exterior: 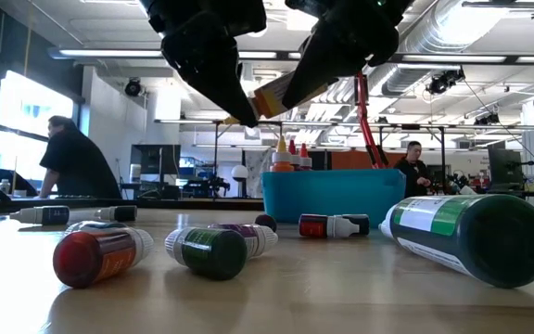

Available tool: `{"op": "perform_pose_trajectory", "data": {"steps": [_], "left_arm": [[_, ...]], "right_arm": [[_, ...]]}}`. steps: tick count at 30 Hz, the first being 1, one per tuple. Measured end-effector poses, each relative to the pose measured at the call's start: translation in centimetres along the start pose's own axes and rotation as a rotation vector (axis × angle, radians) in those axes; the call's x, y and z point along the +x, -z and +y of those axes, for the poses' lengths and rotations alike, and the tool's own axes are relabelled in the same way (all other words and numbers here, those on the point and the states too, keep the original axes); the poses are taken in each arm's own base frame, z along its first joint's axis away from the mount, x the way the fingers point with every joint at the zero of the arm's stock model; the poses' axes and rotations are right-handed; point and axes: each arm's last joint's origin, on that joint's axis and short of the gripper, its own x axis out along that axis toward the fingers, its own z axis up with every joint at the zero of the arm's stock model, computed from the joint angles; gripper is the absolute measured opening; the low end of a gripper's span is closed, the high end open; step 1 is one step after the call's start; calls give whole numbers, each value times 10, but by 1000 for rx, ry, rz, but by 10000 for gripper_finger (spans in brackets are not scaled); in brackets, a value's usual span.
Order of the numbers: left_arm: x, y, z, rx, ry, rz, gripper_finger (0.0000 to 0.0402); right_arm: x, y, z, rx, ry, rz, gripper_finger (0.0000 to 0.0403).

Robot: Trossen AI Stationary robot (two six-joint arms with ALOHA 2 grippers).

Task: Pick & Place food coloring
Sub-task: Put the big yellow food coloring bottle into the blue container

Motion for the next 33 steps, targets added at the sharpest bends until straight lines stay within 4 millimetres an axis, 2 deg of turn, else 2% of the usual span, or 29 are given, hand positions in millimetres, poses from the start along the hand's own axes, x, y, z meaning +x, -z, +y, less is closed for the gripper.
{"op": "perform_pose_trajectory", "data": {"steps": [5,12,16,18,20,23,25,27,29,33], "left_arm": [[0,0,0,3,-7,0,128],[0,0,1,10,-38,2,187],[-8,-1,5,1,-86,-2,206],[-16,1,8,0,-112,27,207],[-25,-6,11,-31,-121,31,203],[-53,-10,21,-40,-166,102,187],[-73,-21,29,-69,-207,76,174],[-96,-22,37,-71,-238,105,161],[-121,-34,46,-111,-252,11,151],[-165,-39,61,-142,-278,-115,136]], "right_arm": [[0,1,0,60,-3,10,128],[0,7,1,144,3,71,128],[-1,14,2,186,7,133,128],[-2,14,3,202,17,134,128],[-3,12,5,210,46,119,128],[-8,9,6,206,119,89,128],[-17,8,7,197,164,79,128],[-27,6,7,186,215,60,128],[-40,4,6,179,278,33,128],[-75,1,3,177,378,-31,129]]}}
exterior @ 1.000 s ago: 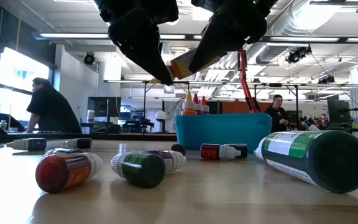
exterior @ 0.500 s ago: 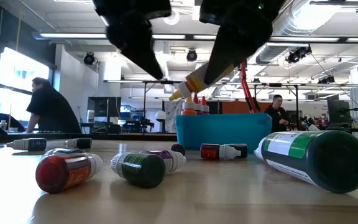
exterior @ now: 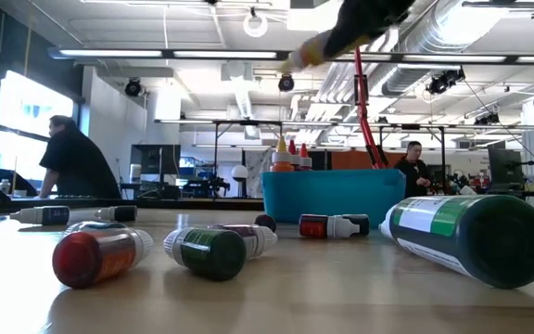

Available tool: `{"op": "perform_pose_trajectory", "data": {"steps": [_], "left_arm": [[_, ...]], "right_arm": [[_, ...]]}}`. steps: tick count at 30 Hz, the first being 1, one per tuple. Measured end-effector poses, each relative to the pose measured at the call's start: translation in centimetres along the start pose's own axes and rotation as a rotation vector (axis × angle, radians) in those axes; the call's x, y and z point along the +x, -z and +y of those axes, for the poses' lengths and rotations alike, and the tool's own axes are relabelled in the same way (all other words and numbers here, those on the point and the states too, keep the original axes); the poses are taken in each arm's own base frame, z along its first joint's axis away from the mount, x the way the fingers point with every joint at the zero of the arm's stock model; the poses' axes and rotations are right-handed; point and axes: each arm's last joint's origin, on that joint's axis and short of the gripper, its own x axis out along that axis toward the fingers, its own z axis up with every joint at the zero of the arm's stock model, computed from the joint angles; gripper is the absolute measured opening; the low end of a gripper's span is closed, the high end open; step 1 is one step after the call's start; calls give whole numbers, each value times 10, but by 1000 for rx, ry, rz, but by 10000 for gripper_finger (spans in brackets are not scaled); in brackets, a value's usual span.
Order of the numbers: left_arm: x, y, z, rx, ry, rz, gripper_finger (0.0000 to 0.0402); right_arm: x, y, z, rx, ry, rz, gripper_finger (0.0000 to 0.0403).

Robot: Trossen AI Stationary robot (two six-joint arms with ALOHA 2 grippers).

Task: Pick & Place food coloring
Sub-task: Put the big yellow food coloring bottle into the blue container

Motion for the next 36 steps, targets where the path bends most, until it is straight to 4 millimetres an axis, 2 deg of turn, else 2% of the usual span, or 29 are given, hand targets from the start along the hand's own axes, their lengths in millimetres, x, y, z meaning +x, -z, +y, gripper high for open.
{"op": "perform_pose_trajectory", "data": {"steps": [4,5,7,10,13,17,21,23,28,33,36], "left_arm": [[-26,3,18,-105,20,-128,128],[-25,7,19,-125,27,-159,126],[-10,15,8,-112,55,-220,123],[13,34,-8,-73,139,-334,121],[35,45,-19,-129,149,-548,121],[59,63,-28,-240,204,-832,121],[74,76,-35,-313,277,-1001,121],[81,79,-38,-352,296,-1019,121],[99,68,-49,-354,337,-1018,121],[112,45,-60,-280,415,-1048,121],[116,28,-61,-214,387,-1071,123]], "right_arm": [[-32,0,-13,31,116,-64,129],[-38,1,-15,41,150,-80,129],[-46,8,-16,56,204,-122,129],[-43,28,-11,61,218,-148,129],[-38,47,-6,108,233,-217,129],[-33,61,-4,187,280,-353,129],[-35,63,-7,239,174,-560,129],[-38,64,-10,225,74,-711,129],[-37,71,-17,187,-202,-1014,129],[-29,69,-25,238,-261,-1030,129],[-26,69,-29,258,-262,-1029,129]]}}
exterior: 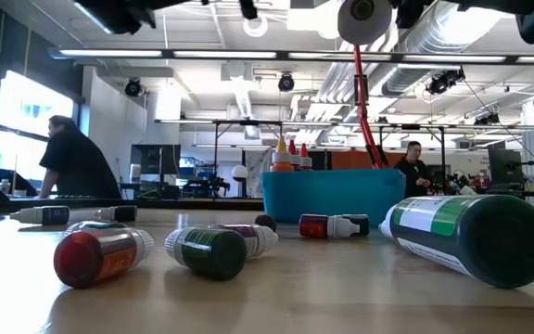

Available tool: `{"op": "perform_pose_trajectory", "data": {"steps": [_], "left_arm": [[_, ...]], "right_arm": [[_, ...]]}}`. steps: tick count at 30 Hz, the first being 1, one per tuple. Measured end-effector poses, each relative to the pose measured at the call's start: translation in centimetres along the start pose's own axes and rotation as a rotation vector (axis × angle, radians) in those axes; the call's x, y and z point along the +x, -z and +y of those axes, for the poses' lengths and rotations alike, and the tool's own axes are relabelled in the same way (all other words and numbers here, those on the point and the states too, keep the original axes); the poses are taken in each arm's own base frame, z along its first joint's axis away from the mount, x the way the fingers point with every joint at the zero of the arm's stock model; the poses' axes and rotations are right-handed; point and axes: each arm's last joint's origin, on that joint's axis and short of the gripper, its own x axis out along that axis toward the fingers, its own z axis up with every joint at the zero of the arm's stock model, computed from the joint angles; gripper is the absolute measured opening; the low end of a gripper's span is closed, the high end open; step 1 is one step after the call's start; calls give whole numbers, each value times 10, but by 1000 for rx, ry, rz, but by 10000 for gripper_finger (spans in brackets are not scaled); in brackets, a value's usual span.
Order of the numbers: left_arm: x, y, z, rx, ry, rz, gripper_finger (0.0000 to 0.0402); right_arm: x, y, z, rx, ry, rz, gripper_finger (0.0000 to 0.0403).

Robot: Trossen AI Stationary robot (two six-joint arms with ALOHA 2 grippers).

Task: Pick & Place food coloring
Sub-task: Put the big yellow food coloring bottle into the blue container

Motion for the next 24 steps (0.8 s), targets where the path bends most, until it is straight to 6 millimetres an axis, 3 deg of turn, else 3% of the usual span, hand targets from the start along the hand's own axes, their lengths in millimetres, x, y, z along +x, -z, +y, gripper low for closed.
{"op": "perform_pose_trajectory", "data": {"steps": [8,17,24], "left_arm": [[27,-11,4,127,-33,64,161],[33,-23,1,108,93,-8,232],[34,-30,1,94,84,-62,244]], "right_arm": [[1,0,-1,15,-37,-16,129],[1,-1,-1,-12,-36,-27,129],[1,-11,-4,-51,-96,-153,129]]}}
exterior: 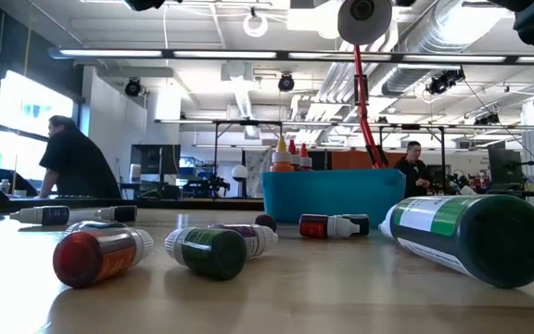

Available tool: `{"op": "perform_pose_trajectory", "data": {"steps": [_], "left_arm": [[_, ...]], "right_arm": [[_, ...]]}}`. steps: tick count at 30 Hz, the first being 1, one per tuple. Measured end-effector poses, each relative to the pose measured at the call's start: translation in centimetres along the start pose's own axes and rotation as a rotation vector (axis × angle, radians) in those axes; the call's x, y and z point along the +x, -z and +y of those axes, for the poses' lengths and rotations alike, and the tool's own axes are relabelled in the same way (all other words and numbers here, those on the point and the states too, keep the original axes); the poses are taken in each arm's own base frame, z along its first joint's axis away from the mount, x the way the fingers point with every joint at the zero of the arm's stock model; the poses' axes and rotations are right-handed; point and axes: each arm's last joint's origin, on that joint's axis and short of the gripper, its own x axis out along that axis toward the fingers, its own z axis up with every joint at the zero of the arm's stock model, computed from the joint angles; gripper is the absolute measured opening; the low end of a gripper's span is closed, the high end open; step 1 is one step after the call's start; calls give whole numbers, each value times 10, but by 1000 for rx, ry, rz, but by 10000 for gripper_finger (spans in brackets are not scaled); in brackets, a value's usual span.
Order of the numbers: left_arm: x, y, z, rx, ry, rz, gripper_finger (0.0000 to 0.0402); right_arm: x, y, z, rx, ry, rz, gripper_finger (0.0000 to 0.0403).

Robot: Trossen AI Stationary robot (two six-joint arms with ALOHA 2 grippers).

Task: Pick & Place food coloring
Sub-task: Put the big yellow food coloring bottle into the blue container

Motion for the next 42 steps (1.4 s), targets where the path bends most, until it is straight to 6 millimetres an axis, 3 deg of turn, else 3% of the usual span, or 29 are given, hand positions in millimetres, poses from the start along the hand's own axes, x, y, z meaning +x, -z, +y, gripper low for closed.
{"op": "perform_pose_trajectory", "data": {"steps": [9,19,23,34,42], "left_arm": [[0,-7,0,2,25,-79,244],[0,-5,2,-9,-12,-77,244],[0,-2,2,-7,-9,-57,244],[0,-2,2,-1,-5,-54,243],[-1,-12,3,27,-2,-160,243]], "right_arm": [[5,1,-15,0,-75,-72,129],[40,10,-14,11,-174,-93,129],[48,23,-11,-5,-155,-44,129],[53,25,-14,-19,-125,-59,129],[52,18,-15,-105,-126,-138,129]]}}
